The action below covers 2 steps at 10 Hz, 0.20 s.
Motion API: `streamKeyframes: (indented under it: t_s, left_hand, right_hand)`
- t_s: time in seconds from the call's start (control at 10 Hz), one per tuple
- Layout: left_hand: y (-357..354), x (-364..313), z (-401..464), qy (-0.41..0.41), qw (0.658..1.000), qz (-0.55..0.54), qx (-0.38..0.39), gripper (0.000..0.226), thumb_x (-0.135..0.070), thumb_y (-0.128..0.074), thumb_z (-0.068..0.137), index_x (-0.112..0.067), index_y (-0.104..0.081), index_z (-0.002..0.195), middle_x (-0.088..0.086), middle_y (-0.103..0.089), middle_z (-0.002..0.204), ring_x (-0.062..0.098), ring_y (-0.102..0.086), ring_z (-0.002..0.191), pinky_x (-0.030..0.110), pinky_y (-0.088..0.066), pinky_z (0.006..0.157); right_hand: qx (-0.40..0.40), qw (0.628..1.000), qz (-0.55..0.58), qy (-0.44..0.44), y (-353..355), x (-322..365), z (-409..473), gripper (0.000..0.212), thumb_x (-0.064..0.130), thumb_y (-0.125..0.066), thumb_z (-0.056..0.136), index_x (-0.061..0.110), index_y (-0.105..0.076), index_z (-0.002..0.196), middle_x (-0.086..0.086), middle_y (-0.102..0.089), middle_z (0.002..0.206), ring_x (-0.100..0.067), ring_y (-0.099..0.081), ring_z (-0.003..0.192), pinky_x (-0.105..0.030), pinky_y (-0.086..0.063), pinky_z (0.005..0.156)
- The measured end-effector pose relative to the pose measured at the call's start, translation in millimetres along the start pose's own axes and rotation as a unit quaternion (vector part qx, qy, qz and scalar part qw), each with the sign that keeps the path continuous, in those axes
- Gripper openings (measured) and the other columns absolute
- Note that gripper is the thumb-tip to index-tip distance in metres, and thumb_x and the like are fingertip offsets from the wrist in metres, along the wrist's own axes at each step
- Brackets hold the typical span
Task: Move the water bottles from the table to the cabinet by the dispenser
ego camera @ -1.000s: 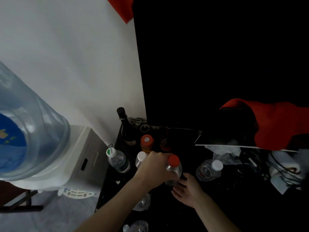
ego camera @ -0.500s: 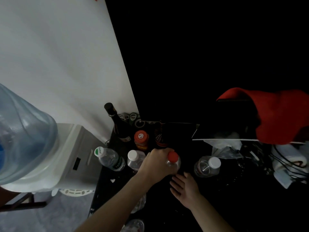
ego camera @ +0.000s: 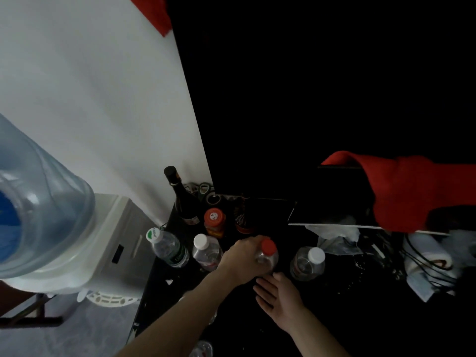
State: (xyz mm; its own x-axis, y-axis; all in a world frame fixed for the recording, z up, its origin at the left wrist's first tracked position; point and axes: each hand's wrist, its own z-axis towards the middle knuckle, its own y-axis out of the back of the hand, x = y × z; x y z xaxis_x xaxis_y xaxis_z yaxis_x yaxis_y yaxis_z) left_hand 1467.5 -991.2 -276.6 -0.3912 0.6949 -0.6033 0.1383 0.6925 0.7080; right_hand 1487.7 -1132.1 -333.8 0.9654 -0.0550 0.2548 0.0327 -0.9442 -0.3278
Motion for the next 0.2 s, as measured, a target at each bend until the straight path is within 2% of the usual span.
streamKeyframes:
  t_s: [0.1, 0.2]
  left_hand:
    - [3.4, 8.4, -3.8, -0.008, 1.0, 0.016, 0.006, 0.087, -0.059, -0.069, 0.067, -0.037, -0.039, 0.145, -0.004, -0.055, 0.14, 0.019, -0.056, 0.129, 0.044, -0.05, 0.103]
    - [17.2, 5.7, -20.1, 0.006, 0.999, 0.033, -0.014, 0.089, -0.049, -0.072, 0.071, -0.032, -0.036, 0.15, 0.0, -0.051, 0.143, 0.023, -0.052, 0.132, 0.044, -0.049, 0.103]
  right_hand:
    - [0.005, 1.0, -0.012, 0.021, -4.5, 12.1, -20.6, 0.037, 0.032, -0.039, 0.105, 0.005, -0.058, 0.12, -0.013, -0.065, 0.111, -0.03, -0.057, 0.113, -0.04, -0.041, 0.096]
    - [0.011, 0.998, -0.06, 0.02, -4.9, 18.3, -46.4, 0.038, 0.033, -0.042, 0.104, 0.006, -0.058, 0.123, -0.015, -0.065, 0.12, -0.031, -0.058, 0.117, -0.041, -0.043, 0.096]
